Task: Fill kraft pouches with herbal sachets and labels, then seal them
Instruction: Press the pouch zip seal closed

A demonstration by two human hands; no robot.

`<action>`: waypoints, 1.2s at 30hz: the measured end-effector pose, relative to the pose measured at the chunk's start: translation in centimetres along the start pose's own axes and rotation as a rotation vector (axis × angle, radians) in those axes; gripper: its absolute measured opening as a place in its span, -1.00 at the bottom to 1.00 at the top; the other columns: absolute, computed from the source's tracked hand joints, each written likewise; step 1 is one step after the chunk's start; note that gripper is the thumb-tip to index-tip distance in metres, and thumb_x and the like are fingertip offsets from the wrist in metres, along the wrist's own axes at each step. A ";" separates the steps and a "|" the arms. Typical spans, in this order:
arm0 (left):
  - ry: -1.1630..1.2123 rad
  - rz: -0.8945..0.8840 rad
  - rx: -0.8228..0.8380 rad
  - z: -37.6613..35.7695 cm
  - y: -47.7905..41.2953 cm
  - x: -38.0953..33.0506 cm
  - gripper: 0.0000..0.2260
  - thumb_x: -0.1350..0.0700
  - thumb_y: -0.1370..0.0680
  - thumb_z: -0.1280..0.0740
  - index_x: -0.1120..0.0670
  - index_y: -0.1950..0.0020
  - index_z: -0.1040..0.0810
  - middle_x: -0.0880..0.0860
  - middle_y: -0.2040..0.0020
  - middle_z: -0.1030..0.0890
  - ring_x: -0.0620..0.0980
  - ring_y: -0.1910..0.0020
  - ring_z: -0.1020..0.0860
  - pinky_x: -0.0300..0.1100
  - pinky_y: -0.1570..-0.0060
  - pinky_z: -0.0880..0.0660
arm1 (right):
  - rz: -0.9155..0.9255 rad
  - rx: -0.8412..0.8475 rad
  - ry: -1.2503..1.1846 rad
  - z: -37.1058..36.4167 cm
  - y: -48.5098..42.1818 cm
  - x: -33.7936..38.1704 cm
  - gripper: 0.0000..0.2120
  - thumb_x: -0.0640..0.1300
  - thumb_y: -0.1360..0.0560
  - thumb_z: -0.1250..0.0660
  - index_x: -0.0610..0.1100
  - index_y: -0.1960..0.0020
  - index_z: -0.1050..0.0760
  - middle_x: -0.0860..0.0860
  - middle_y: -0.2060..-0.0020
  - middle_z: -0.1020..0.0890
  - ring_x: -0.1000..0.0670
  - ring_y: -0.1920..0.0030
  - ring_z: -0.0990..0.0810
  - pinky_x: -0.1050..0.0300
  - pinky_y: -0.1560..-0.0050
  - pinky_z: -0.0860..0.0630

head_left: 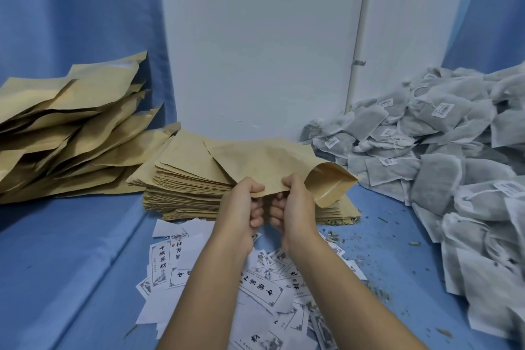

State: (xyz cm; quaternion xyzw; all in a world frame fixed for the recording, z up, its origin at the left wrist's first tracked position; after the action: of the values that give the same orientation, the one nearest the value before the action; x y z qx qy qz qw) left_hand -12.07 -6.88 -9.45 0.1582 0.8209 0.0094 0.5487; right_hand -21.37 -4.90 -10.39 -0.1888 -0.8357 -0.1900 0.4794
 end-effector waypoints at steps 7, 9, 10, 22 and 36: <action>-0.018 0.002 -0.017 0.1 0.0 -0.1 -0.87 0.25 -0.49 -0.22 0.10 0.23 -0.33 -0.08 0.61 -0.20 -0.16 0.64 -0.12 -0.36 0.69 -0.05 | 0.008 -0.049 -0.039 0.8 -0.6 0.3 -0.76 -0.18 -0.49 -0.14 -0.09 0.34 -0.22 0.08 0.62 -0.23 0.11 0.65 -0.13 0.31 0.64 -0.07; -0.024 0.010 -0.022 0.2 0.0 -0.2 -0.86 0.25 -0.49 -0.22 0.09 0.24 -0.32 -0.08 0.61 -0.20 -0.16 0.64 -0.12 -0.36 0.69 -0.05 | 0.020 -0.063 -0.030 1.1 -0.8 0.4 -0.78 -0.19 -0.49 -0.12 -0.09 0.32 -0.22 0.08 0.61 -0.23 0.11 0.65 -0.14 0.32 0.64 -0.08; -0.021 0.010 -0.025 0.3 0.0 -0.2 -0.86 0.25 -0.49 -0.22 0.10 0.24 -0.32 -0.08 0.61 -0.20 -0.16 0.64 -0.12 -0.36 0.69 -0.04 | 0.024 -0.066 -0.021 1.1 -0.8 0.4 -0.78 -0.19 -0.49 -0.12 -0.09 0.32 -0.22 0.07 0.61 -0.23 0.11 0.65 -0.14 0.32 0.64 -0.09; -0.026 -0.239 -0.297 1.5 0.2 -0.9 -0.80 0.18 -0.47 -0.25 0.10 0.35 -0.36 0.00 0.48 -0.34 -0.04 0.51 -0.26 -0.24 0.49 -0.18 | 0.022 0.015 0.091 0.3 -0.7 0.4 -0.72 -0.18 -0.54 -0.09 -0.13 0.35 -0.28 0.10 0.65 -0.32 0.14 0.68 -0.24 0.30 0.65 -0.17; -0.099 -0.176 -0.180 0.3 0.2 0.1 -0.72 0.17 -0.48 -0.30 0.16 0.44 -0.48 -0.04 0.61 -0.46 -0.14 0.69 -0.35 -0.41 0.65 -0.25 | -0.090 0.126 -0.023 -0.9 -0.1 -1.0 -0.70 -0.17 -0.51 -0.12 -0.12 0.39 -0.23 0.06 0.64 -0.27 0.12 0.69 -0.15 0.30 0.66 -0.09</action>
State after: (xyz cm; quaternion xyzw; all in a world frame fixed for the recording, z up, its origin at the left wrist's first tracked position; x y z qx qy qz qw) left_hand -11.84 -6.73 -9.63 0.0358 0.7992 0.0270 0.5993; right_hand -20.31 -5.58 -10.82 -0.1226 -0.8591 -0.1564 0.4716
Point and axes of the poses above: each hand's wrist, its own y-axis away from the middle knuckle, its own z-axis out of the back of the hand, x = y × z, the point moved 7 cm from there along -y, towards the middle knuckle
